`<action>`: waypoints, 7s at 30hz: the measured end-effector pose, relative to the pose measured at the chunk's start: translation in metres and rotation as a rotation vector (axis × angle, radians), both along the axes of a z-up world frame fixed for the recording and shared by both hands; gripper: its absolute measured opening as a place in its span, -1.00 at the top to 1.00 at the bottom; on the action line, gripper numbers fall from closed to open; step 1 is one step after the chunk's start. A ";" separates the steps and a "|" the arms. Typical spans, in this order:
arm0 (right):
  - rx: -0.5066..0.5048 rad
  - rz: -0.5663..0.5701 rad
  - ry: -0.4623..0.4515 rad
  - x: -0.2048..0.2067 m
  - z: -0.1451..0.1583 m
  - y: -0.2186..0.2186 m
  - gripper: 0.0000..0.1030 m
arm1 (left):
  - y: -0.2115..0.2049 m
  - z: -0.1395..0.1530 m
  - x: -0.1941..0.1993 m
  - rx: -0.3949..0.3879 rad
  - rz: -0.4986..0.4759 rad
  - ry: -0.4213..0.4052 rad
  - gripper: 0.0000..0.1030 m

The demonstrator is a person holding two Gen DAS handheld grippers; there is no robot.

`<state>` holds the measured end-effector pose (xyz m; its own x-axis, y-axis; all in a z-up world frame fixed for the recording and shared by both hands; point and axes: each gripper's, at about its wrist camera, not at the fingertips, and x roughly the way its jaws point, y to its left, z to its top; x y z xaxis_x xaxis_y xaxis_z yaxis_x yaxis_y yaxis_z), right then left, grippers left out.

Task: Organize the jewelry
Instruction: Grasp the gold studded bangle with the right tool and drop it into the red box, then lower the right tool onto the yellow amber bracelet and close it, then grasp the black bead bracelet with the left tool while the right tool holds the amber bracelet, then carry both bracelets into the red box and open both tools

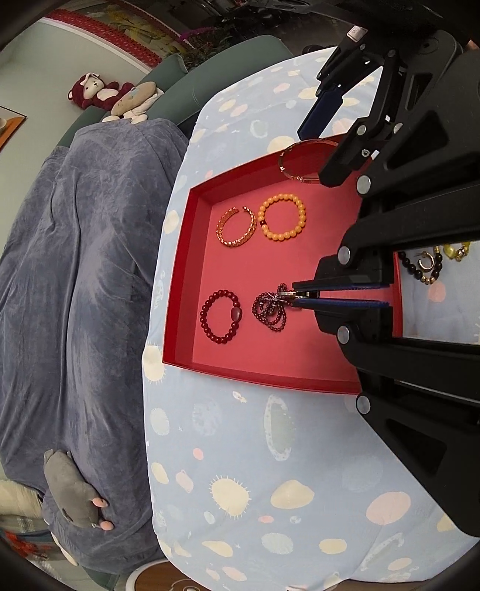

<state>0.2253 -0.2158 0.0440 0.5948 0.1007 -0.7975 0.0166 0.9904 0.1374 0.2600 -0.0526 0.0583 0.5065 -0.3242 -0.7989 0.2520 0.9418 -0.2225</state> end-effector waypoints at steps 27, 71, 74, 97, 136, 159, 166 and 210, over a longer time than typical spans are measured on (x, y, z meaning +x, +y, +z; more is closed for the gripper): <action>-0.006 -0.017 0.018 -0.004 -0.013 -0.001 -0.17 | 0.007 -0.019 -0.004 0.031 0.046 -0.001 0.36; -0.013 0.058 0.167 -0.140 -0.053 0.045 -0.15 | 0.044 -0.032 -0.142 0.067 0.068 0.079 0.36; -0.016 0.064 0.173 -0.136 -0.057 0.050 -0.14 | 0.048 -0.034 -0.142 0.070 0.071 0.084 0.36; -0.022 0.066 0.176 -0.131 -0.063 0.044 0.81 | 0.052 -0.041 -0.136 0.064 0.076 0.103 0.36; 0.067 -0.021 0.181 -0.128 -0.060 -0.005 0.82 | -0.028 -0.075 -0.075 0.110 -0.051 0.099 0.82; 0.063 0.028 0.062 -0.144 0.008 0.019 0.82 | 0.029 -0.017 -0.122 0.042 0.019 0.060 0.85; 0.054 0.030 0.026 -0.147 0.031 0.018 0.82 | 0.035 0.010 -0.129 0.018 0.009 0.032 0.85; 0.079 0.068 -0.036 0.000 0.041 0.010 0.82 | -0.002 0.020 -0.004 -0.022 -0.028 0.032 0.85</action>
<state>0.2254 -0.2057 0.0849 0.6128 0.2033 -0.7637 -0.0562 0.9751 0.2145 0.2557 -0.0542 0.0781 0.4709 -0.3554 -0.8074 0.2706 0.9293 -0.2513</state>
